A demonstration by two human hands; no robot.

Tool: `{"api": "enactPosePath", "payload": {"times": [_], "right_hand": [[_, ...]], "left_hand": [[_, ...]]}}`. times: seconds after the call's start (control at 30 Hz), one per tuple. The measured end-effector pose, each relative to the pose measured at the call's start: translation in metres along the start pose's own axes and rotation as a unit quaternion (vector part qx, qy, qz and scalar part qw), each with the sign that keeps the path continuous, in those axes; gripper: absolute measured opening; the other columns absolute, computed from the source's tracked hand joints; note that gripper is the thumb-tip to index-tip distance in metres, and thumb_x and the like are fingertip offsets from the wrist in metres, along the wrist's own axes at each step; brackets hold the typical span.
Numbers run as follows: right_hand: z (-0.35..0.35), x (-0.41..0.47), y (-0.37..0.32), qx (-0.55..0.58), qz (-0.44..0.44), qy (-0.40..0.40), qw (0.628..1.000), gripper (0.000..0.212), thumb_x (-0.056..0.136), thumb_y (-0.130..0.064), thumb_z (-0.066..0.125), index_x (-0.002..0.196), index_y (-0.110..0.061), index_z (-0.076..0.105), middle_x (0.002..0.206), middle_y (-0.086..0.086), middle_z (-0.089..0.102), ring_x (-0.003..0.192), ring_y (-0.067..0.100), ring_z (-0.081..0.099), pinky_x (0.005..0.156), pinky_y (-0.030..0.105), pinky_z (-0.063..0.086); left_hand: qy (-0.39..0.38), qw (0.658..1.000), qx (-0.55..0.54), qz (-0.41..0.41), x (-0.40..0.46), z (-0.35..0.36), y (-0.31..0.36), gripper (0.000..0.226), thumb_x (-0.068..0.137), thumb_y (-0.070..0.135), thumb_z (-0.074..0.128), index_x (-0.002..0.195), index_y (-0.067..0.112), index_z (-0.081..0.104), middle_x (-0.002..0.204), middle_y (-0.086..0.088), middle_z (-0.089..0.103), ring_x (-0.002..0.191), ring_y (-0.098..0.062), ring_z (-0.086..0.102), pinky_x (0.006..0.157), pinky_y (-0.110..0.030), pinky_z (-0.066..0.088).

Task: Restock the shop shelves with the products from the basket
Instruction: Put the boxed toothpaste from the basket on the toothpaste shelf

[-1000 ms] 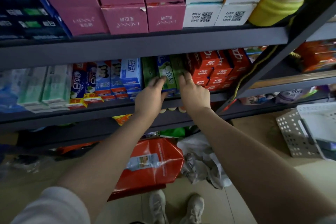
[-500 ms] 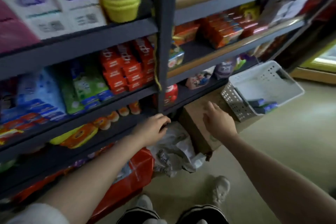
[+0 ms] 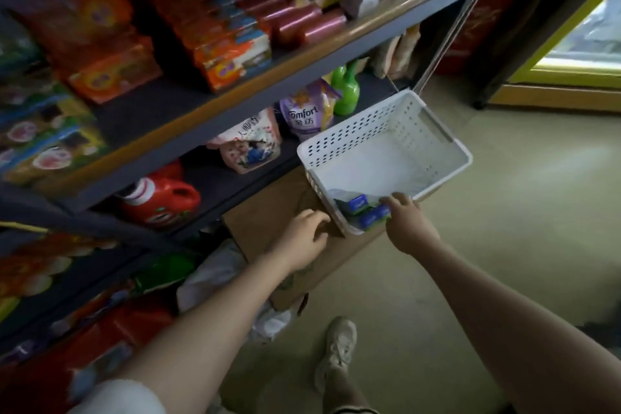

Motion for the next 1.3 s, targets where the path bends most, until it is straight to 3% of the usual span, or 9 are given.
{"api": "enactPosePath", "payload": {"times": [0.13,0.33,0.43,0.53,0.77,0.87,1.0,1.1,1.3], "right_hand": [[0.026,0.037,0.013,-0.089,-0.117,-0.115,0.982,0.07,0.084,-0.011,0.046,0.145,-0.03,0.021,0.158,-0.001,0.006,0.144,0.024,0.013,0.114,0.041,0.022],[0.021,0.055,0.026,-0.124,-0.216,-0.02,0.968,0.051,0.084,-0.046,0.055,0.127,-0.022,0.047,0.132,0.01,0.047,0.121,0.03,0.047,0.098,0.039,0.038],[0.012,0.065,0.031,-0.111,-0.19,0.005,0.975,0.037,0.084,-0.033,0.055,0.116,-0.014,0.051,0.116,0.013,0.053,0.107,0.035,0.053,0.087,0.041,0.044],[0.001,0.075,0.04,-0.082,-0.115,0.016,0.99,0.035,0.081,-0.022,0.053,0.113,-0.011,0.046,0.113,0.014,0.053,0.106,0.036,0.052,0.084,0.04,0.044],[0.009,0.089,0.035,-0.095,-0.028,-0.05,0.994,0.031,0.089,-0.015,0.045,0.118,-0.007,0.036,0.117,0.017,0.057,0.113,0.033,0.047,0.075,0.037,0.042],[-0.006,0.083,0.04,-0.04,0.025,-0.043,0.998,0.027,0.092,-0.016,0.04,0.116,-0.006,0.035,0.115,0.019,0.057,0.11,0.036,0.05,0.075,0.039,0.041],[-0.052,0.057,0.039,0.024,0.033,0.065,0.997,0.022,0.094,-0.021,0.037,0.112,-0.008,0.039,0.113,0.022,0.058,0.107,0.039,0.051,0.077,0.042,0.043],[-0.08,0.035,0.003,0.066,-0.037,0.111,0.991,0.032,0.095,-0.025,0.04,0.124,-0.011,0.042,0.116,0.022,0.055,0.106,0.041,0.049,0.079,0.044,0.042],[-0.099,-0.022,-0.119,0.078,-0.185,0.132,0.971,0.041,0.096,-0.028,0.043,0.135,-0.017,0.043,0.126,0.02,0.05,0.114,0.039,0.043,0.091,0.044,0.039]], "left_hand": [[0.033,0.999,-0.002,-0.021,0.057,0.015,0.004,0.037,0.089,0.008,0.051,0.126,0.009,0.05,0.127,-0.011,0.049,0.102,-0.026,0.055,0.074,-0.016,0.032],[0.02,0.998,0.046,-0.022,0.117,0.035,0.021,0.038,0.094,0.029,0.045,0.131,0.021,0.048,0.124,-0.006,0.047,0.105,-0.024,0.054,0.088,-0.033,0.046],[0.001,0.976,0.19,-0.102,0.129,0.047,0.017,0.039,0.094,0.046,0.038,0.114,0.019,0.057,0.113,-0.01,0.05,0.097,-0.03,0.057,0.069,-0.033,0.043],[-0.004,0.942,0.268,-0.201,0.125,0.047,0.009,0.048,0.092,0.052,0.039,0.118,0.013,0.049,0.115,-0.013,0.05,0.096,-0.032,0.058,0.063,-0.031,0.039],[-0.036,0.945,0.107,-0.308,0.122,0.058,-0.016,0.055,0.077,0.05,0.051,0.112,0.007,0.049,0.1,-0.008,0.062,0.083,-0.025,0.064,0.054,-0.024,0.044],[0.016,0.954,0.155,-0.257,0.114,0.023,-0.001,0.044,0.08,0.049,0.057,0.096,0.009,0.051,0.078,-0.002,0.051,0.065,-0.02,0.053,0.043,-0.022,0.032],[0.124,0.951,0.202,-0.197,0.07,-0.038,0.024,0.04,0.082,0.048,0.056,0.094,0.01,0.05,0.078,-0.006,0.054,0.066,-0.026,0.055,0.04,-0.024,0.027],[0.23,0.936,0.183,-0.194,0.015,-0.084,0.032,0.039,0.083,0.048,0.054,0.087,0.01,0.047,0.084,-0.011,0.064,0.077,-0.033,0.064,0.046,-0.027,0.033],[0.394,0.895,-0.019,-0.207,-0.124,-0.139,-0.027,0.037,0.084,0.034,0.061,0.107,0.006,0.06,0.088,-0.019,0.069,0.084,-0.037,0.064,0.063,-0.036,0.044]]}}
Point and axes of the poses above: each hand's wrist, its own x-axis towards the middle knuckle, its own z-axis out of the palm, y = z × x, the point moved 9 cm from there along x, towards the middle knuckle
